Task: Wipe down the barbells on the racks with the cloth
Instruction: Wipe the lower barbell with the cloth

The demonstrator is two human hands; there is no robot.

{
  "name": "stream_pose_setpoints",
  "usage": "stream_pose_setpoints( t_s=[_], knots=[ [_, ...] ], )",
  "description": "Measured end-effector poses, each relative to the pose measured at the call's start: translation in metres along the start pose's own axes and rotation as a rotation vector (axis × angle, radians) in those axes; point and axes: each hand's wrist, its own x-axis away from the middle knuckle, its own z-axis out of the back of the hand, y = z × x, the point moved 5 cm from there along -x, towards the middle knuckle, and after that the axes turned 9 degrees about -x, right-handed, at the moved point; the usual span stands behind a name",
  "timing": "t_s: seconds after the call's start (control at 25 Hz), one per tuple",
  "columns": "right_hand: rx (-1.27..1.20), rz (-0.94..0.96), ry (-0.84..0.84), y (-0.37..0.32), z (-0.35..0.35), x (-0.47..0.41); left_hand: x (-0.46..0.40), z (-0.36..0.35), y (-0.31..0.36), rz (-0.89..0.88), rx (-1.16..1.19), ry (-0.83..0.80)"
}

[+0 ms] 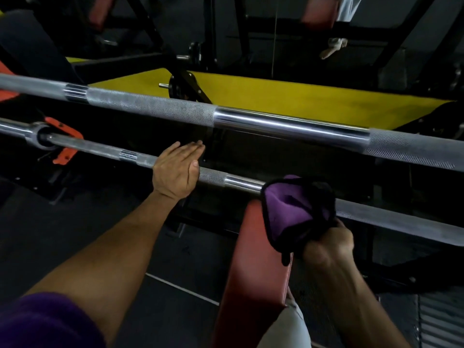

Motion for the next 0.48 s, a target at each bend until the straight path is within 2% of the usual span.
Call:
stream_pose_setpoints(
  t_s=[0.08, 0.12, 0.24, 0.32, 0.48],
  knots=[
    [-0.055, 0.047, -0.019, 0.005, -0.012, 0.011, -0.002, 0.000, 0.000, 0.022, 0.001, -0.019],
    [-0.075, 0.045, -0.088, 0.014, -0.018, 0.010, -0.001, 0.001, 0.001, 0.028, 0.005, -0.021],
    [0.081, -0.043, -0.021, 0.077, -0.016, -0.010, -0.001, 0.003, 0.003, 0.010, 0.010, -0.016],
    [0.158, -0.148, -0.047, 0.108, -0.022, -0.011, -0.002, 0.001, -0.001, 0.001, 0.031, -0.034],
    [0.502, -0.324, -0.081, 0.103, -0.011, -0.012, 0.000, -0.005, -0.005, -0.006, 0.010, -0.076]
  ],
)
